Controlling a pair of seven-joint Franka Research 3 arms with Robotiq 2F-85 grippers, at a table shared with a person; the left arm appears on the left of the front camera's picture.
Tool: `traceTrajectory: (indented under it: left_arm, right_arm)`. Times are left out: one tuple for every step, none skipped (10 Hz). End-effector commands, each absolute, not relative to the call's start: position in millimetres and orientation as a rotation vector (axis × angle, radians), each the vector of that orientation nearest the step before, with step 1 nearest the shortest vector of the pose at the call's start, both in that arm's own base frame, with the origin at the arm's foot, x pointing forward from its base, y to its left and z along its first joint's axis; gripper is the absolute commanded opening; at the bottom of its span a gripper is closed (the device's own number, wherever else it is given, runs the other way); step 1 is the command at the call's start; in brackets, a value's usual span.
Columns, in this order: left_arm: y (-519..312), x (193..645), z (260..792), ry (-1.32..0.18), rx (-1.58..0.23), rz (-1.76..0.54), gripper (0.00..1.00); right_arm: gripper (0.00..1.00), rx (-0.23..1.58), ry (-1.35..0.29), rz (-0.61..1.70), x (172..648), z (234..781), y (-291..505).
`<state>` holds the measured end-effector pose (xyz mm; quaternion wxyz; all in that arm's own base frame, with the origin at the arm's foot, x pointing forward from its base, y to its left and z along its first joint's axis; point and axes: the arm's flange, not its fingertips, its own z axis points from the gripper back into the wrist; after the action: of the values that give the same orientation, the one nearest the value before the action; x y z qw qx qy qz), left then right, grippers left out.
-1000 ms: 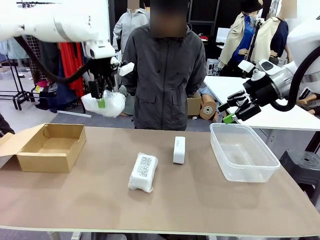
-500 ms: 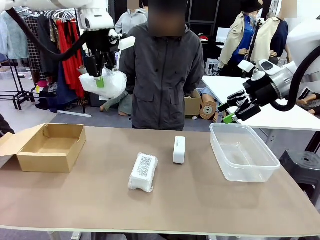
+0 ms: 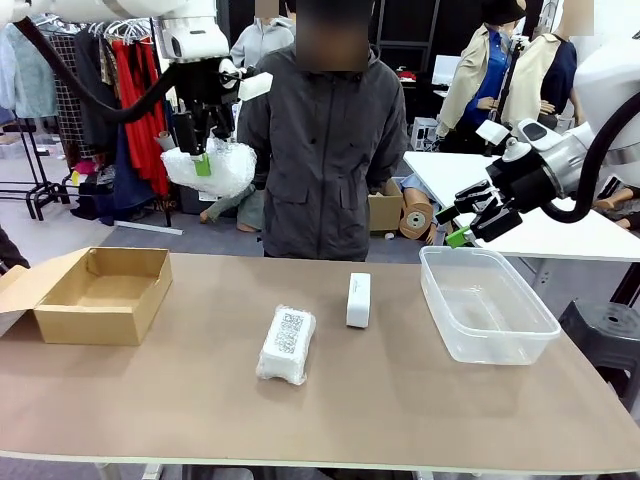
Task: Separate and place wrapped and unwrapped clocks.
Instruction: If the picked Digital clock is wrapped, place it in the Package Box ; if not, place it in the Organizing box.
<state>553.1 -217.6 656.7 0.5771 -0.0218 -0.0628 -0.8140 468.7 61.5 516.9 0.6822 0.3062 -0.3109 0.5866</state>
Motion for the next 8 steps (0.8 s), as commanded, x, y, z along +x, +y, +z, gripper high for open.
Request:
traceTrajectory:
  left_arm:
    - [-215.9, 550.7, 660.8, -0.145, -0.04, -1.895, 0.0]
    - [-215.9, 550.7, 660.8, -0.145, -0.04, -1.895, 0.0]
    - [-215.9, 550.7, 660.8, -0.145, -0.04, -1.895, 0.0]
    - [-215.9, 550.7, 660.8, -0.145, -0.04, -1.895, 0.0]
    - [-215.9, 550.7, 660.8, -0.145, -0.04, -1.895, 0.0]
    - [-215.9, 550.7, 660.8, -0.145, -0.04, -1.895, 0.0]
    - [-217.6, 553.2, 656.4, -0.147, -0.051, -1.905, 0.0]
    - [-212.4, 557.6, 649.0, -0.139, -0.146, -1.834, 0.0]
  right_arm:
    - [1.0, 0.687, -0.698, 1.319, 467.5, 517.1, 61.8]
    - [1.0, 0.687, -0.698, 1.319, 467.5, 517.1, 61.8]
    - [1.0, 0.687, -0.698, 1.319, 467.5, 517.1, 61.8]
    - [1.0, 0.687, -0.698, 1.319, 467.5, 517.1, 61.8]
    - [1.0, 0.687, -0.698, 1.319, 467.5, 517.1, 61.8]
    - [1.0, 0.687, -0.698, 1.319, 467.5, 517.1, 61.8]
    - [1.0, 0.687, -0.698, 1.319, 467.5, 517.1, 61.8]
    - [1.0, 0.687, -0.698, 1.319, 467.5, 517.1, 61.8]
